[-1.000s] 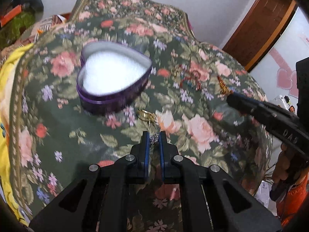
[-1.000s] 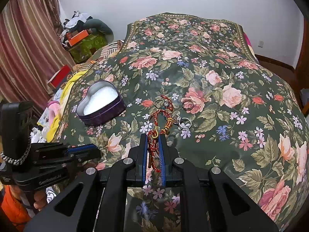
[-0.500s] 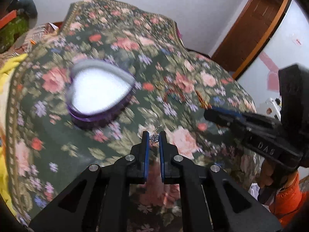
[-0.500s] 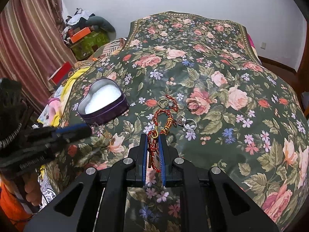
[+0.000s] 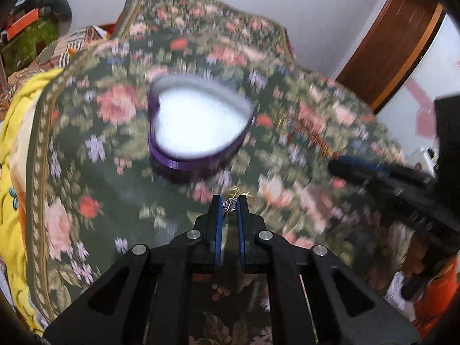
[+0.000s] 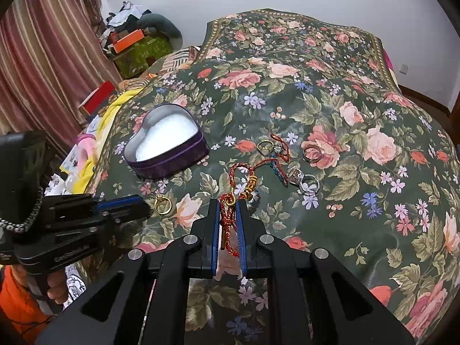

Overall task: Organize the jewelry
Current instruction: 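Lift the earring and bracelet and carry both toward the heart tin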

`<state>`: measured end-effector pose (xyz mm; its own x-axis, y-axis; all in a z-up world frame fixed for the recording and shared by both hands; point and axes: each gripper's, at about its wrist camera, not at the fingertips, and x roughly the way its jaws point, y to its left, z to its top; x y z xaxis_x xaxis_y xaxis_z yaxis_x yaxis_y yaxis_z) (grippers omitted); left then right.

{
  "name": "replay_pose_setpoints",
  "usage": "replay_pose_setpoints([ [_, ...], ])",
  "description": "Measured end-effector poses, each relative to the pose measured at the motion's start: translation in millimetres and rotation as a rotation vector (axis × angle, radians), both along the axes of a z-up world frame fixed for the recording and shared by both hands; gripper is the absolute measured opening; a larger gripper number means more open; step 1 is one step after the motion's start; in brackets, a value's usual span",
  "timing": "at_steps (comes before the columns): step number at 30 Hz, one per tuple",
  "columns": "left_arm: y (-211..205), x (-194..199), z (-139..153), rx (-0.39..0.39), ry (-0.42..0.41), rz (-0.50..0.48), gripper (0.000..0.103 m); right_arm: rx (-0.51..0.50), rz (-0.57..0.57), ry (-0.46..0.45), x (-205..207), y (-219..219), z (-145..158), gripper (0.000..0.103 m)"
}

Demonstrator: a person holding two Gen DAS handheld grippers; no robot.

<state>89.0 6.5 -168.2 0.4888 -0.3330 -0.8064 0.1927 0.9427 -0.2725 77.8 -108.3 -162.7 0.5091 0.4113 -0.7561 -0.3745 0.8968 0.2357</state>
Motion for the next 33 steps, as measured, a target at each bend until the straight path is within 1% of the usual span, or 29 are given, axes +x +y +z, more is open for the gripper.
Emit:
replay_pose_setpoints([
  [4, -2, -6, 1, 0.007, -0.012, -0.011, 0.008, 0.006, -0.001, 0.015, 1, 0, -3, 0.010],
  [9, -9, -9, 1, 0.060, -0.023, -0.032, 0.008, 0.004, 0.004, 0.015, -1, 0, -4, 0.010],
  [17, -10, -4, 14, 0.023, -0.089, -0.008, 0.008, 0.010, -0.006, 0.016, 0, -3, -3, 0.010],
  [20, -12, 1, 21, -0.021, -0.107, -0.017, 0.008, 0.010, -0.012, 0.015, 0, -5, -3, 0.010],
  [23, -13, 5, 32, -0.132, -0.130, -0.037, 0.008, 0.008, -0.018, 0.014, 0, -8, -2, 0.010],
  [25, -15, 6, 40, -0.164, -0.154, -0.047, 0.008, 0.008, -0.021, 0.012, 1, -10, -2, 0.010],
  [26, -19, 5, 45, -0.156, -0.173, -0.052, 0.008, 0.010, -0.022, 0.011, 1, -11, -1, 0.010],
  [29, -24, 4, 51, -0.092, -0.197, -0.051, 0.008, 0.015, -0.023, 0.010, 2, -11, 0, 0.010],
  [33, -25, 4, 50, 0.038, -0.211, -0.037, 0.008, 0.015, -0.014, 0.006, 3, -7, 2, 0.010],
])
